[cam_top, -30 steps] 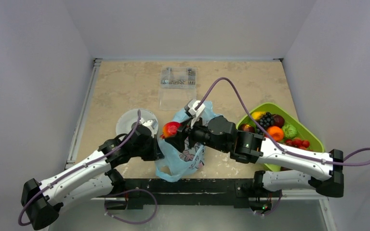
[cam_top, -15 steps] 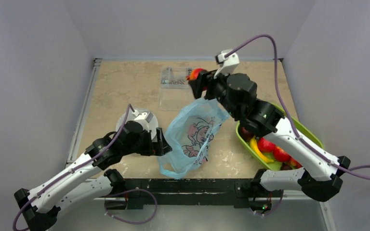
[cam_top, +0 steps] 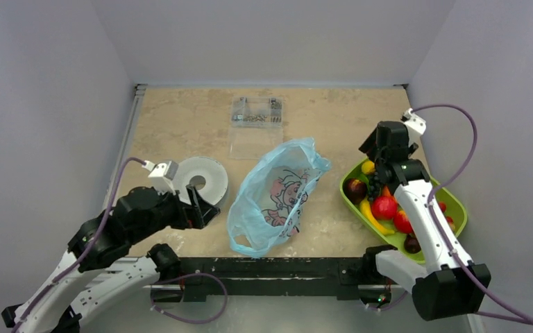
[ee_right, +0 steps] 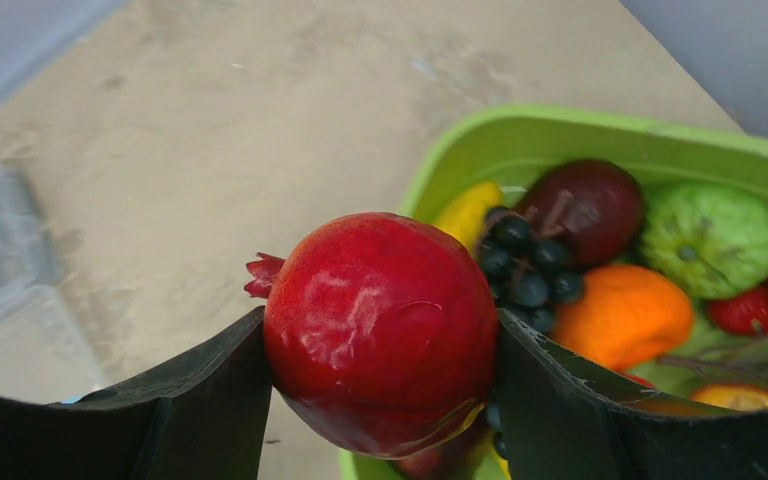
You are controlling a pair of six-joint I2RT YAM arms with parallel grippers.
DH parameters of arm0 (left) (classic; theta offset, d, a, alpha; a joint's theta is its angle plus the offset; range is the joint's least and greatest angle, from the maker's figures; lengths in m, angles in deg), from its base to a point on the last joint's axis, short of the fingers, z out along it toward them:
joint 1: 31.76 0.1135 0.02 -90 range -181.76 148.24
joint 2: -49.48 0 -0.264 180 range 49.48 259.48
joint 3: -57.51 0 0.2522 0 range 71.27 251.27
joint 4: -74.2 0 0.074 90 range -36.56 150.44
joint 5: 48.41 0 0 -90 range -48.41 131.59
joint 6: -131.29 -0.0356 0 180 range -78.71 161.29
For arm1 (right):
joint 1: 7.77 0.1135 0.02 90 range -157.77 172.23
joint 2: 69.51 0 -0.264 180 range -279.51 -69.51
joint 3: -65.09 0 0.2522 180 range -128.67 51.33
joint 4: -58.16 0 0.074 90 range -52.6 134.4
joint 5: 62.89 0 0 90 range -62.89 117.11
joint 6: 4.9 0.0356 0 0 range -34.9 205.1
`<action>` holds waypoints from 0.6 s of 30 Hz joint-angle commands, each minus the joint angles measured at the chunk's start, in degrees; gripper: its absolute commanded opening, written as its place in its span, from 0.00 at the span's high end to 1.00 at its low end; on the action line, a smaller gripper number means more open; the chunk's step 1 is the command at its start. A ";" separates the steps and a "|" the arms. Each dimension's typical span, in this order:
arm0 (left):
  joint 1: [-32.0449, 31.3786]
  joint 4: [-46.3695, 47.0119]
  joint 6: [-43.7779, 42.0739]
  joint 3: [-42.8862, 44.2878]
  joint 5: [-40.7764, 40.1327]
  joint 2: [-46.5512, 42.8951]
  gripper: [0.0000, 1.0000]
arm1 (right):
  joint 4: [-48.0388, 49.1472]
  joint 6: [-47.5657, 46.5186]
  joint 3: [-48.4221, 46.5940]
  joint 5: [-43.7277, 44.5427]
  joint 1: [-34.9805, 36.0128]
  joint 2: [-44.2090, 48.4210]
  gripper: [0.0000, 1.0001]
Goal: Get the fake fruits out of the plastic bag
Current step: Place the fake fruit in the bin.
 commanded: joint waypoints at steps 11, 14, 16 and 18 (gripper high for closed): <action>-0.13 -12.07 -1.83 11.19 -4.44 -7.12 0.00 | 2.20 7.96 12.45 2.18 -19.63 -0.18 0.88; -0.13 -12.60 -1.83 11.67 -4.32 -8.22 0.01 | 3.03 7.09 13.35 4.51 -20.17 -0.63 0.77; -0.13 -12.87 -1.79 11.80 -4.18 -9.08 0.00 | 2.21 7.15 13.35 5.19 -20.40 -0.83 0.67; -0.13 -13.14 -1.96 12.20 -4.13 -9.35 0.00 | 2.09 7.07 13.63 4.94 -20.39 -0.29 0.54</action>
